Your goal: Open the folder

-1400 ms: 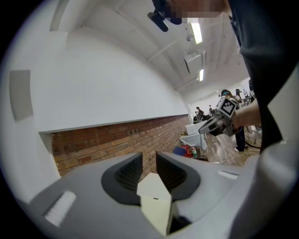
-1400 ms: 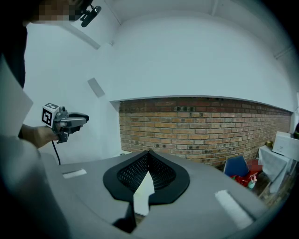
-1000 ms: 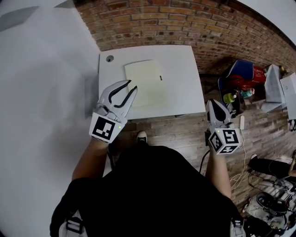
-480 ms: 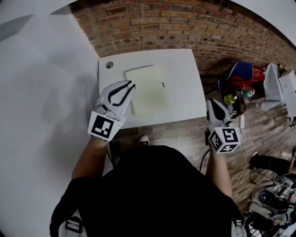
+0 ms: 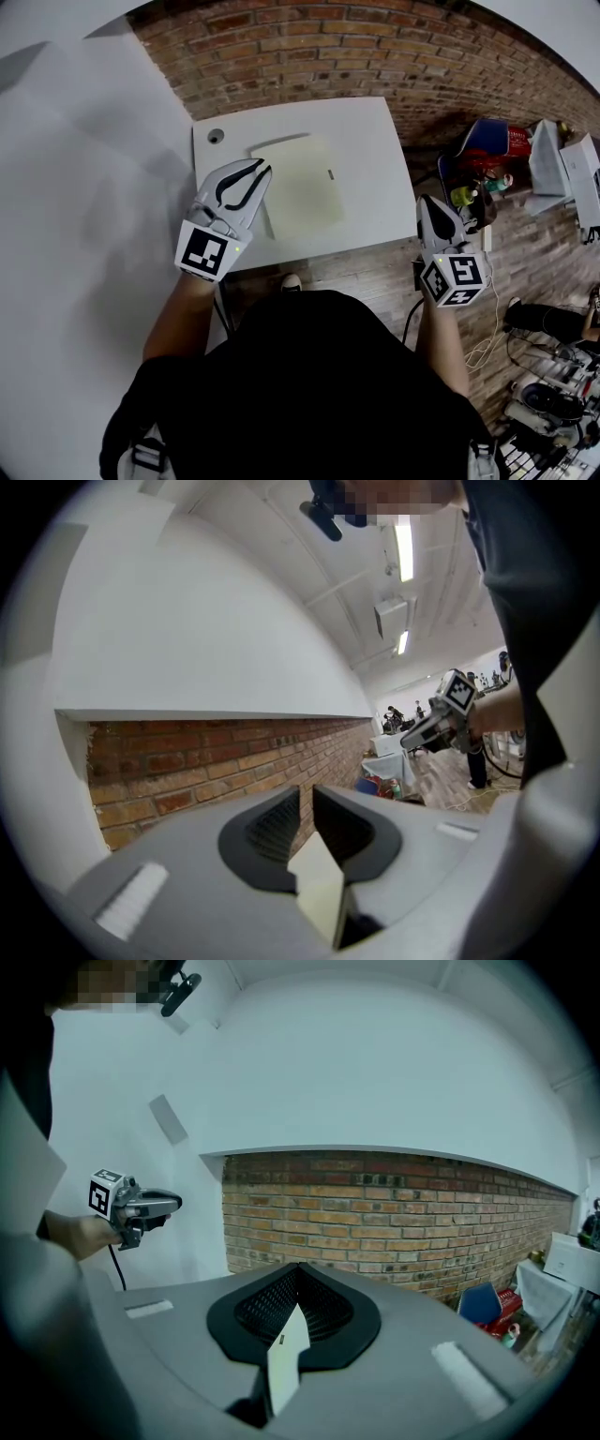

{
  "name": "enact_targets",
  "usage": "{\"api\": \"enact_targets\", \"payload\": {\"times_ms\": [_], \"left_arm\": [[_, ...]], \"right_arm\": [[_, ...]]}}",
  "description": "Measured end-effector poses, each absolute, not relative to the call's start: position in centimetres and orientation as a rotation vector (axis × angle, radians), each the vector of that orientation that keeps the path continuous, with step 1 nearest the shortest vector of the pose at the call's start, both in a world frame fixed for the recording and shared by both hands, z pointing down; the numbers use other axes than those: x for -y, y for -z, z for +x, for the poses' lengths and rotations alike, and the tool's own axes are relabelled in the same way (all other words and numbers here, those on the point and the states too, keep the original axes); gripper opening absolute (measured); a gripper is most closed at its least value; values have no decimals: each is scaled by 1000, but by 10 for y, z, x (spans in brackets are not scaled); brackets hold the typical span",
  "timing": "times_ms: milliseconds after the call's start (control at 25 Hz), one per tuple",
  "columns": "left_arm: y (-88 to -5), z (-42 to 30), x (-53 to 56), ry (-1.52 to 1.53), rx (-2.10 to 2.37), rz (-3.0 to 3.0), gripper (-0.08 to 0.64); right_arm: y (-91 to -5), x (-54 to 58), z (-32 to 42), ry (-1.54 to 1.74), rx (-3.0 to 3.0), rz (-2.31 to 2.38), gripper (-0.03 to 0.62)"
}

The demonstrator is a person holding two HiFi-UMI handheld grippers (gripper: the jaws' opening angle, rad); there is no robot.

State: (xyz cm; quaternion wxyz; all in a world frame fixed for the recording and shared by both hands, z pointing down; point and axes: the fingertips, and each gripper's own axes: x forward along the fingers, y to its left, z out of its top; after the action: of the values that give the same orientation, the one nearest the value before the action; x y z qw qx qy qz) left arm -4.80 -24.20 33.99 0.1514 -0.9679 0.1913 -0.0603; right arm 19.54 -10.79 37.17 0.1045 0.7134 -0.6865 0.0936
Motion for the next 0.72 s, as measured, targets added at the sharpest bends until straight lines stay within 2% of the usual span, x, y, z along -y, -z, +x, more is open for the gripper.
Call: {"api": "enact_targets", "payload": {"times_ms": [720], "left_arm": [[-334, -36, 249, 111, -601, -2799, 38]], "right_arm": [[-371, 120, 211, -250, 2072, 2084, 0]]}}
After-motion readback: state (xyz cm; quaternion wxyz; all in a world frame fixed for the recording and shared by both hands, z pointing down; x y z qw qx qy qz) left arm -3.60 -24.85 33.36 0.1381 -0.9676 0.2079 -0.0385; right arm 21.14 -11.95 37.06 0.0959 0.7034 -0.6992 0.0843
